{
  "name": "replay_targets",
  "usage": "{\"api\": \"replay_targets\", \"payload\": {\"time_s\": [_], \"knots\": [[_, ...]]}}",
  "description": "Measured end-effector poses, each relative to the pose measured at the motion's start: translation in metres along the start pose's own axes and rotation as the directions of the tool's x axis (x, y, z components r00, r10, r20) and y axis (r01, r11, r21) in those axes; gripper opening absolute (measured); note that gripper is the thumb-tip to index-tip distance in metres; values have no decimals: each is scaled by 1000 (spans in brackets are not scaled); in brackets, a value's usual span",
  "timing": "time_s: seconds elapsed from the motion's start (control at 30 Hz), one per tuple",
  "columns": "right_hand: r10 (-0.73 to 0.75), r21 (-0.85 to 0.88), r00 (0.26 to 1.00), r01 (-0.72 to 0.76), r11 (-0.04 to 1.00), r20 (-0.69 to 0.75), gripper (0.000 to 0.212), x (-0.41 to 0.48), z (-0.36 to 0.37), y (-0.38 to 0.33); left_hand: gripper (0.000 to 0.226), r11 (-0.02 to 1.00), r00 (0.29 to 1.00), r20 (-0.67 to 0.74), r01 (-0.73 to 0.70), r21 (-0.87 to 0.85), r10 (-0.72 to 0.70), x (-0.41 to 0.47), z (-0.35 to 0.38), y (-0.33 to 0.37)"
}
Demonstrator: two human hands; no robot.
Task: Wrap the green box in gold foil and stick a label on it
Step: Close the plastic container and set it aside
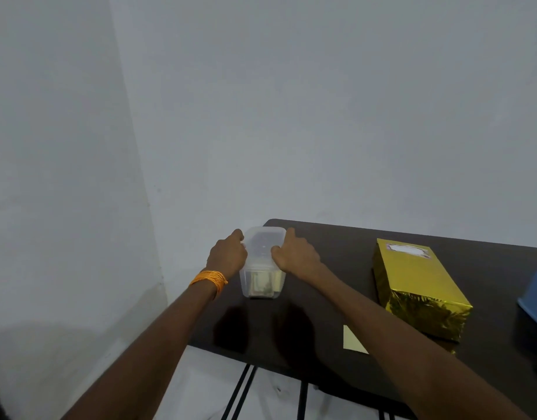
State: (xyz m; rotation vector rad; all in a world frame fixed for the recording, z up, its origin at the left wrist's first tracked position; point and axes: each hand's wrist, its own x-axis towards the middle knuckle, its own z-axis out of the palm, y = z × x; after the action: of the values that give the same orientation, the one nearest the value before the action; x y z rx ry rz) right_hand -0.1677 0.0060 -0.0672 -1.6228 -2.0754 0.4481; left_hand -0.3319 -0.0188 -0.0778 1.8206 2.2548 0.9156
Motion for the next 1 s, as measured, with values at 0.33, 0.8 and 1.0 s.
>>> {"api": "replay_targets", "payload": {"time_s": [0.33,0.8,1.0], "knots": [[-124,-10,986,126,992,114,50,43,-2,12,42,998,995,96,8,-63,-2,47,-6,4],[-68,139,997,61,988,44,65,47,14,19,35,878,989,144,98,-468,-33,52,14,-15],[-12,293,1000,11,956,4,60,34,9,25,36,630,988,147,91,-771,38,-4,-1,-14]]}}
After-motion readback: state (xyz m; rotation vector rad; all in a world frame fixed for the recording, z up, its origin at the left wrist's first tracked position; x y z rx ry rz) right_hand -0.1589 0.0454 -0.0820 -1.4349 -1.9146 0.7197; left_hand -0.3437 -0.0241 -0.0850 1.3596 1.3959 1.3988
